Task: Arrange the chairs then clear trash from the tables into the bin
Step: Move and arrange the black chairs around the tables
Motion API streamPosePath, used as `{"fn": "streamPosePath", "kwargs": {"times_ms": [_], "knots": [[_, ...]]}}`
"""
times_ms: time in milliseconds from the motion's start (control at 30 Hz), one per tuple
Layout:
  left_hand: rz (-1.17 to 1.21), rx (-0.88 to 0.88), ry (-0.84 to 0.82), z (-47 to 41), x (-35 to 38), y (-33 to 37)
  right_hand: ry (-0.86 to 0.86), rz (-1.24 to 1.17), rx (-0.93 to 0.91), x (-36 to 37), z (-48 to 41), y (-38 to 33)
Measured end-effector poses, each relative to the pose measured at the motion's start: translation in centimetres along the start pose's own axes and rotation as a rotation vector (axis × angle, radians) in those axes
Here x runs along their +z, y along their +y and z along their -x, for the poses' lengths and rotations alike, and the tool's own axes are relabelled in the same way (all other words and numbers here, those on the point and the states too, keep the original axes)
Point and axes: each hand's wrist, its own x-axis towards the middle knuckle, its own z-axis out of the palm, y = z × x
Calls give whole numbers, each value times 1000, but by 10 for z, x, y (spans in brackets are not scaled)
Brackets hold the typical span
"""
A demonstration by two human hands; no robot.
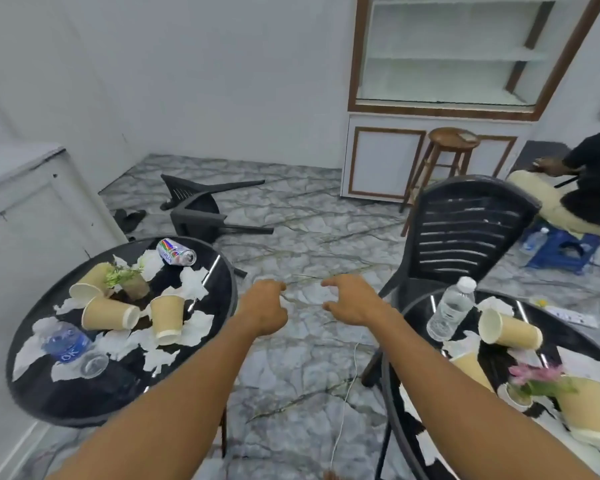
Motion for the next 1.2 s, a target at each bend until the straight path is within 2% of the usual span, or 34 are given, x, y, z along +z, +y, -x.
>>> {"fn": "streamPosePath", "kwargs": {"times_ms": [200, 400, 933, 1200], "knots": [[15, -30, 53, -111, -38, 5, -26, -24, -50, -40, -118, 2], [3, -88, 71, -229, -64, -21, -44, -5, -95, -69, -246, 9], [68, -161, 89, -580, -175, -146, -154, 91, -111, -148, -643, -28], [159, -315, 113, -772, -198, -215, -222, 146, -210, -173, -879, -31]]}}
